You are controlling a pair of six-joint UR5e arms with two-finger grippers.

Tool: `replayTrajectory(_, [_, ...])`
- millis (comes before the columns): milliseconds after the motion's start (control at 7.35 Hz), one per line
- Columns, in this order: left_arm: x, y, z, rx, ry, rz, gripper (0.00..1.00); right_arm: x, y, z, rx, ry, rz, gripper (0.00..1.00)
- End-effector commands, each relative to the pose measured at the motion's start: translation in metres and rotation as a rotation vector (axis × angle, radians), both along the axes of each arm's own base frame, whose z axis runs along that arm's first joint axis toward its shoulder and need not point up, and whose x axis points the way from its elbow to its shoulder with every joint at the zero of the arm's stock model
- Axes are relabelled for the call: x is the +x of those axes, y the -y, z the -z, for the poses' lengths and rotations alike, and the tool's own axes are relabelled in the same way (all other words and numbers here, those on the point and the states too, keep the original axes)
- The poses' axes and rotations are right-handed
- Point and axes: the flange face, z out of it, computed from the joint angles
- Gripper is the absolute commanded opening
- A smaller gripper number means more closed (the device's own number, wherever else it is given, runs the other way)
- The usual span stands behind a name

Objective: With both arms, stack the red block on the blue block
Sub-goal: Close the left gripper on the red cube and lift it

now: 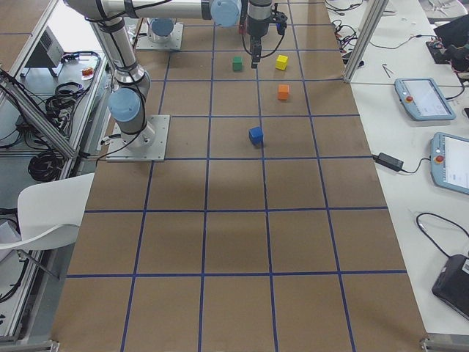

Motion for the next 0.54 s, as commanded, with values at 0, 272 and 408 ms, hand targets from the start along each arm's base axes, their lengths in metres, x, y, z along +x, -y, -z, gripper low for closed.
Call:
replayTrajectory(0, [-0.069, 0.03, -0.048, 0.004, -0.002, -0.069, 0.06, 0.0, 0.0, 0.0, -0.001, 0.0, 0.0, 1.0])
replayTrajectory(272, [-0.179, 0.048, -0.085, 0.008, -0.006, -0.13, 0.06, 0.0, 0.0, 0.0, -0.002, 0.0, 0.0, 1.0])
replayTrajectory(408, [-0.231, 0.05, -0.092, -0.008, -0.052, -0.16, 0.06, 0.0, 0.0, 0.0, -0.002, 0.0, 0.0, 1.0])
